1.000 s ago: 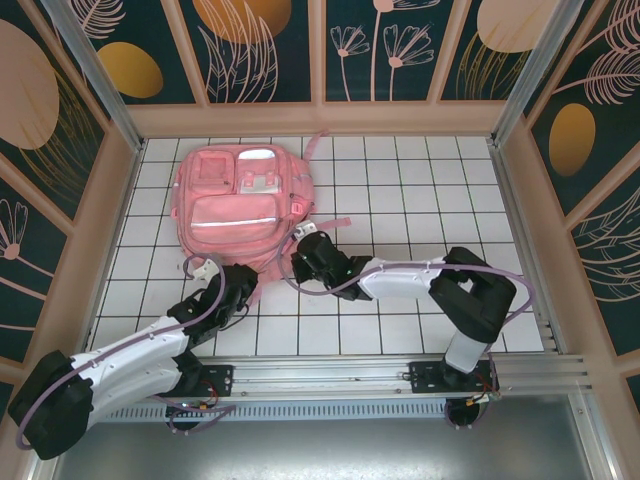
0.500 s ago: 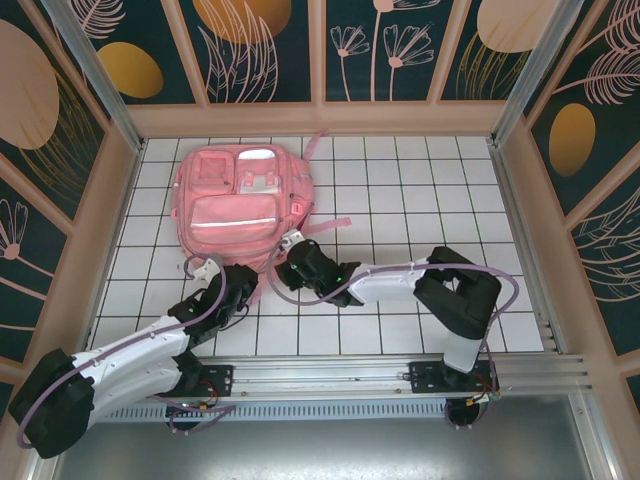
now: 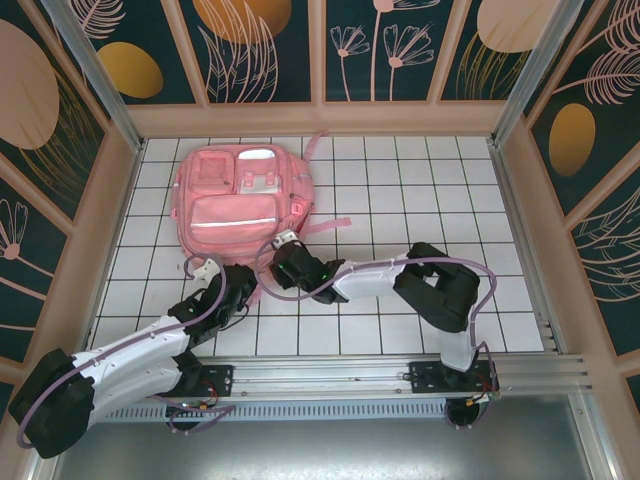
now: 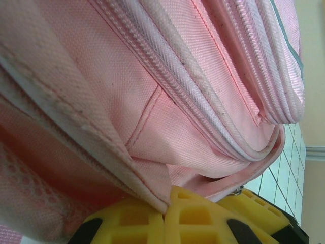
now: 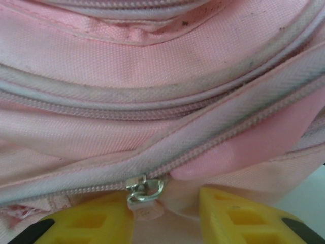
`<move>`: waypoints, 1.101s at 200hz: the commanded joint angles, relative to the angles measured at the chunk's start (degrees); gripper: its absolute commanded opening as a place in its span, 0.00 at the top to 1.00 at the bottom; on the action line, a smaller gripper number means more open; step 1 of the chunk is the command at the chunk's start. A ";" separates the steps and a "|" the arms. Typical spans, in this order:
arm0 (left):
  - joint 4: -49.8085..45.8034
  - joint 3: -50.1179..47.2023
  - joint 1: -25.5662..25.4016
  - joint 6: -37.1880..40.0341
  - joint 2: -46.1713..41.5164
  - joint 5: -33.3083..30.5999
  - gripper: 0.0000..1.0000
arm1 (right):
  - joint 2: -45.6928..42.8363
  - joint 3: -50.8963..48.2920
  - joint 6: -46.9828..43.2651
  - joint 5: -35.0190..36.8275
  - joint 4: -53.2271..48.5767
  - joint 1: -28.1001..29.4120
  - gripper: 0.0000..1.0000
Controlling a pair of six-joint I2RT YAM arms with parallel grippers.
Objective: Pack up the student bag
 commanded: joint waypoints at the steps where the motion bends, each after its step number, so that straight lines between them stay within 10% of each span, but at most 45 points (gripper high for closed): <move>1: -0.41 0.46 0.09 1.40 0.05 -1.75 1.00 | 1.97 2.59 1.43 5.87 -2.32 0.01 0.64; 98: 0.03 0.33 0.02 1.32 0.60 -1.67 1.00 | -2.42 -3.30 -0.32 5.47 1.51 -1.28 1.00; 220: -0.80 -0.22 0.03 1.15 -1.13 -2.72 1.00 | -9.78 0.91 -4.57 -10.96 -10.33 -1.45 1.00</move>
